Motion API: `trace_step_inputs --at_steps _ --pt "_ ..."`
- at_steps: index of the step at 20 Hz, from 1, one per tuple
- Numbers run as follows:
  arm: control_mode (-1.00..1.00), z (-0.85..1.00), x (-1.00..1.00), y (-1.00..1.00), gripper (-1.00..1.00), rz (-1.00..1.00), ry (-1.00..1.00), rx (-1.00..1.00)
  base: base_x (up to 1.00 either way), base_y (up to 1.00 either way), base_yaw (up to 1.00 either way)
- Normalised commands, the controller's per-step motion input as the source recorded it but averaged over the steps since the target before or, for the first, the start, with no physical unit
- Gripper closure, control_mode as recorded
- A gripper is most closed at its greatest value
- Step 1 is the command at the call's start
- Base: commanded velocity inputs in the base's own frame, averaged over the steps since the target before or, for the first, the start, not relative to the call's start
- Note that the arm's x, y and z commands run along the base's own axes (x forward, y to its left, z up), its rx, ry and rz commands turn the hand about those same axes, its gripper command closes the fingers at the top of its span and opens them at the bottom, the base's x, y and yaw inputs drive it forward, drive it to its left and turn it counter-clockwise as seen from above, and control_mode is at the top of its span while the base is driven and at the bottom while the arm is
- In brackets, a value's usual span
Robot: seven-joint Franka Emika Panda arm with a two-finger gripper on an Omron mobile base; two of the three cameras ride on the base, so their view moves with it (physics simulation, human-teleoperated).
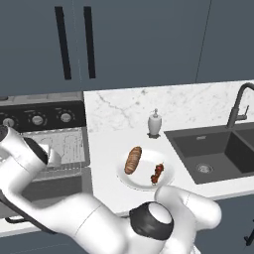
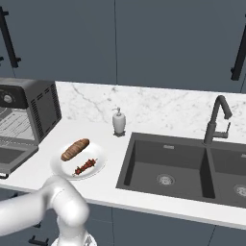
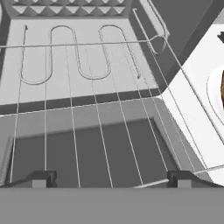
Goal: Pick up the kebab skewer and baguette bread, and place them inside the toaster oven. Close the toaster oven door and start by setting the timer.
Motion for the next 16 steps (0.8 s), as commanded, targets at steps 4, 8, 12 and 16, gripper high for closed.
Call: trace_step_inputs --at_steps 4,8,12,16 --pt "-1.0 0.62 -0.75 -1.0 -1.0 0.0 0.0 0.17 0.0 0.0 0.0" --pt "-1.0 0.11 -0.41 -1.0 -1.0 -0.06 0.1 0.09 0.0 0.0 0.0" --pt "-1.0 0.0 -0.38 -1.0 -1.0 -0.12 0.11 0.09 0.0 0.0 0.0" --pt "-1.0 0.0 -0.23 -1.0 -1.0 -0.15 0.14 0.06 0.0 0.0 0.0"
